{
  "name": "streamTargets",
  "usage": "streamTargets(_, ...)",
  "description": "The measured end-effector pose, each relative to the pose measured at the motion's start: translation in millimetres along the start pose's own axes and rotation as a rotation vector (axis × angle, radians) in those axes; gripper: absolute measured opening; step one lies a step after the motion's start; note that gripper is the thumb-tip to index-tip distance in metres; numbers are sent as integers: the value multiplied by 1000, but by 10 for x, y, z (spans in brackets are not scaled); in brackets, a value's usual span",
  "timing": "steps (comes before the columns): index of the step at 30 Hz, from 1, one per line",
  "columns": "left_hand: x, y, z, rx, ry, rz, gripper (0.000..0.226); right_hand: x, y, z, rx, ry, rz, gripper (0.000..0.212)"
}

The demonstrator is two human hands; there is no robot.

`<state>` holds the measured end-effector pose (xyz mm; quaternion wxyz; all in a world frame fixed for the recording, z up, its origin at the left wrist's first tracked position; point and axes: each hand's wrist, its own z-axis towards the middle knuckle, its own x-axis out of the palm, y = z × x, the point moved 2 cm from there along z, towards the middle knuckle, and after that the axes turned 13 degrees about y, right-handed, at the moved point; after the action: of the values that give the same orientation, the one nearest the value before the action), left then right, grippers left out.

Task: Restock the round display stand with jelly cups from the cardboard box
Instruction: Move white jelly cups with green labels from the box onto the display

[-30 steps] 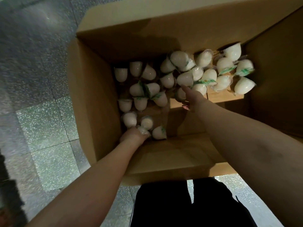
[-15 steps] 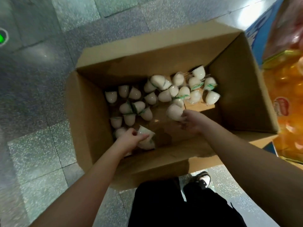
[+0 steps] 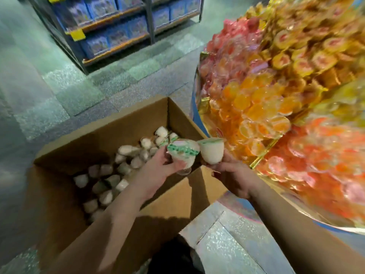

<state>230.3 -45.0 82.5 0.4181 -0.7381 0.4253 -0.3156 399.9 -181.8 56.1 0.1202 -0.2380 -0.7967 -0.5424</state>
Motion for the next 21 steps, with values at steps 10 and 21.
streamTargets(10,2763,-358,-40,197,413,230,56,-1030,-19,-2755,-269,-436,-191,61)
streamTargets(21,5504,-487,-77,120,844,154,60,-1878,-194,-5285,-390,-793,-33,75)
